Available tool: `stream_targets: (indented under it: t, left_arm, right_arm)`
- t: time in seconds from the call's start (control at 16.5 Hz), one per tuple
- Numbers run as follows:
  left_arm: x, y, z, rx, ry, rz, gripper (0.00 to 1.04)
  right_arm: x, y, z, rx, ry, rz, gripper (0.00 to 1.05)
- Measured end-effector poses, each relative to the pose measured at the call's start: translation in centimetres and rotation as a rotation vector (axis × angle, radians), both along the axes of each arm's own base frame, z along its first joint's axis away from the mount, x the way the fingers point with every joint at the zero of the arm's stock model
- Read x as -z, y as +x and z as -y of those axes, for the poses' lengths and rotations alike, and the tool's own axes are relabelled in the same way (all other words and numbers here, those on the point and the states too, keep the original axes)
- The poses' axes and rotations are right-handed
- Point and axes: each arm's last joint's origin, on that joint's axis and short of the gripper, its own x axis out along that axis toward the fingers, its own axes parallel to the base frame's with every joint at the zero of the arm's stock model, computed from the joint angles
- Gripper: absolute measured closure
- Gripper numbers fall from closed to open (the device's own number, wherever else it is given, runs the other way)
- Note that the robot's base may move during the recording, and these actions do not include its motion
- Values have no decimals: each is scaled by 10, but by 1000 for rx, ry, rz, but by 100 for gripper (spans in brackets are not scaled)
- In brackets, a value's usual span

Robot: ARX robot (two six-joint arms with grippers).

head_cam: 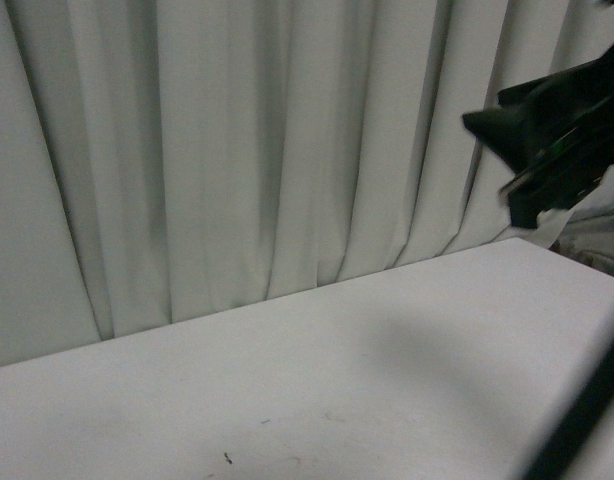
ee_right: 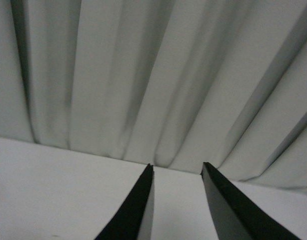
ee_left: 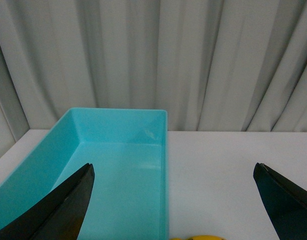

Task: Wind up and store yellow beetle toy

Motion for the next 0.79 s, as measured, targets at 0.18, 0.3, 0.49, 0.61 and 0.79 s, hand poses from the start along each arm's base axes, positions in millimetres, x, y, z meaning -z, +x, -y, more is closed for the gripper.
stream_targets:
  t: [0.18,0.3,0.49,0.61,0.79]
  left_arm:
    - [0,0,0,-1,0,0,7]
    - [0,0,0,-1,0,0,7]
    - [0,0,0,0,0,0,7]
    - [0,0,0,0,0,1,7]
    - [0,0,0,0,0,1,7]
  right_arm:
    - [19,-44,-16,-7,260,14,100]
    - [21,-48,-15,-1,277,32,103]
    - [23,-51,-15,-2,293,47,103]
    - [37,-56,-15,0,313,37,103]
    - [50,-62,-15,0,317,33,103]
